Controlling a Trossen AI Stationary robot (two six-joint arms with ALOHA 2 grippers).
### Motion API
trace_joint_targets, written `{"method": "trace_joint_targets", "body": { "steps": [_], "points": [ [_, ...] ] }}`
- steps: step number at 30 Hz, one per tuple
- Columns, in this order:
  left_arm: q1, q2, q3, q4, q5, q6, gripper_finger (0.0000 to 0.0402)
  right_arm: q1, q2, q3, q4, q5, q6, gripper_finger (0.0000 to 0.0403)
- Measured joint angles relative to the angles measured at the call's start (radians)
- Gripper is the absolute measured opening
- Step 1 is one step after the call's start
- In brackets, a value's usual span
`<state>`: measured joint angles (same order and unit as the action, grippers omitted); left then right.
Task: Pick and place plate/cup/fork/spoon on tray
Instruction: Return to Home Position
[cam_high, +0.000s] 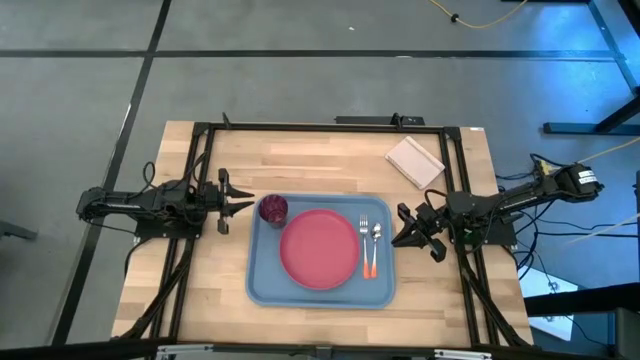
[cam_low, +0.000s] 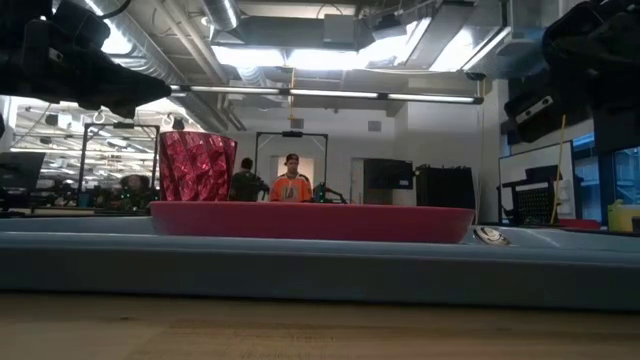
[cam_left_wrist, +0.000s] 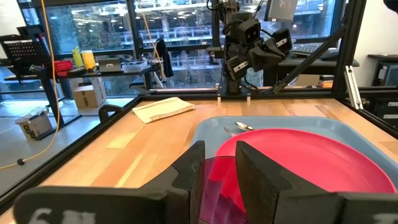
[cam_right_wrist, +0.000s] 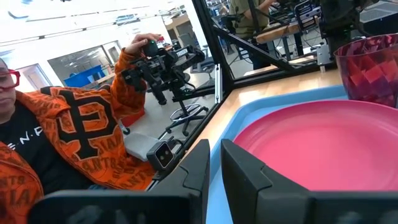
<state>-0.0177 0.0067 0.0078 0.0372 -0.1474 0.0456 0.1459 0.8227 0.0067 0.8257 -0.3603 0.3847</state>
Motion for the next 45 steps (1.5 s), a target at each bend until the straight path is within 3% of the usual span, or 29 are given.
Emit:
{"method": "trace_joint_targets", "body": {
  "steps": [4,10,17,23,31,34,42,45],
  "points": [
    [0.0,0.0,0.0,0.0,0.0,0.0,0.0082,-0.004,-0.001,0.0,0.014,0.0,0.0,0.0045],
    [0.0,0.0,0.0,0.0,0.0,0.0,0.0082,-0.046,-0.002,0.0,0.256,0.001,0.0,0.0045],
    [0.0,0.0,0.0,0.0,0.0,0.0,0.0082,-0.052,-0.002,0.001,0.334,0.0,0.0,0.0045],
    [0.0,0.0,0.0,0.0,0.0,0.0,0.0082,-0.071,-0.038,0.001,0.545,0.0,0.0,0.0045],
    [0.0,0.0,0.0,0.0,0.0,0.0,0.0082,-0.072,-0.077,0.001,0.563,0.0,0.0,0.0045],
    [0.0,0.0,0.0,-0.001,0.0,0.0,0.0082,-0.072,-0.079,0.001,0.529,0.0,0.0,0.0045],
    [0.0,0.0,0.0,-0.001,0.0,0.0,0.0082,-0.072,-0.071,0.0,0.066,0.0,0.0,0.0045],
    [0.0,0.0,0.0,-0.002,0.0,0.0,0.0082,-0.072,-0.072,0.0,0.017,0.0,0.0,0.0045]
  ]
}}
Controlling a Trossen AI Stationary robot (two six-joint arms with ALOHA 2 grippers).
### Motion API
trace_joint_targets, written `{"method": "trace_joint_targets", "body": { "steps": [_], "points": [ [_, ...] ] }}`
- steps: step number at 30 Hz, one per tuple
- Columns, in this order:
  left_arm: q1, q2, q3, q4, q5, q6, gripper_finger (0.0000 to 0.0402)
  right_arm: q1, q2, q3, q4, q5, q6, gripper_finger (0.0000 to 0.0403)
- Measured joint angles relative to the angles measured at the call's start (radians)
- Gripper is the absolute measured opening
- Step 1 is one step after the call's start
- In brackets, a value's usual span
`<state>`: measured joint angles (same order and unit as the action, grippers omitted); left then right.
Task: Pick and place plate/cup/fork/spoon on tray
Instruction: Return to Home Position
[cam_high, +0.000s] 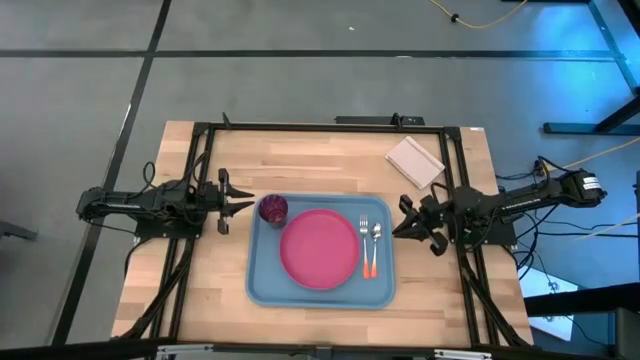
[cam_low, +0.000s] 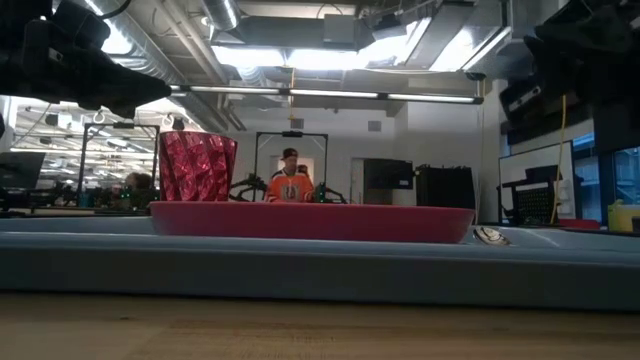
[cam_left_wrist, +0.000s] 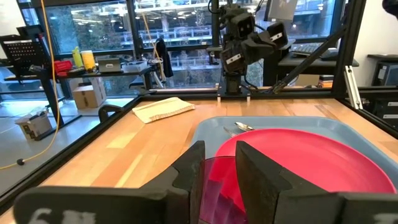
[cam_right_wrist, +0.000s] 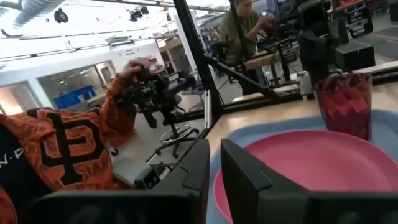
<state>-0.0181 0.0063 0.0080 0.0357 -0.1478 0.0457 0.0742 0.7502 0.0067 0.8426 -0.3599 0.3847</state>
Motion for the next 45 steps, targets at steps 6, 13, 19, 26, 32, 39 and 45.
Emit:
{"method": "trace_joint_targets", "body": {
  "steps": [6,13,19,26,32,39,45],
  "points": [
    [0.0,0.0,0.0,0.0,0.0,0.0,0.0082,0.0,0.0,0.0,0.001,0.0,0.0,0.0045],
    [0.0,0.0,0.0,0.0,0.0,0.0,0.0082,0.0,-0.004,0.0,-0.003,0.0,0.0,0.0045],
    [0.0,0.0,0.0,0.001,0.0,0.0,0.0082,0.0,-0.027,0.0,-0.002,0.0,0.0,0.0045],
    [0.0,0.0,0.0,0.001,0.0,0.0,0.0082,0.0,-0.07,0.0,-0.003,0.0,0.0,0.0045],
    [0.0,0.0,0.0,0.001,0.0,0.0,0.0082,0.0,-0.157,0.0,-0.039,0.0,0.0,0.0045],
    [0.0,0.0,0.0,0.001,0.0,0.0,0.0082,0.0,-0.371,0.0,-0.441,0.0,0.0,0.0045],
    [0.0,0.0,0.0,0.001,0.0,0.0,0.0082,0.0,-0.53,0.0,-0.637,0.0,0.0,0.0045]
  ]
}}
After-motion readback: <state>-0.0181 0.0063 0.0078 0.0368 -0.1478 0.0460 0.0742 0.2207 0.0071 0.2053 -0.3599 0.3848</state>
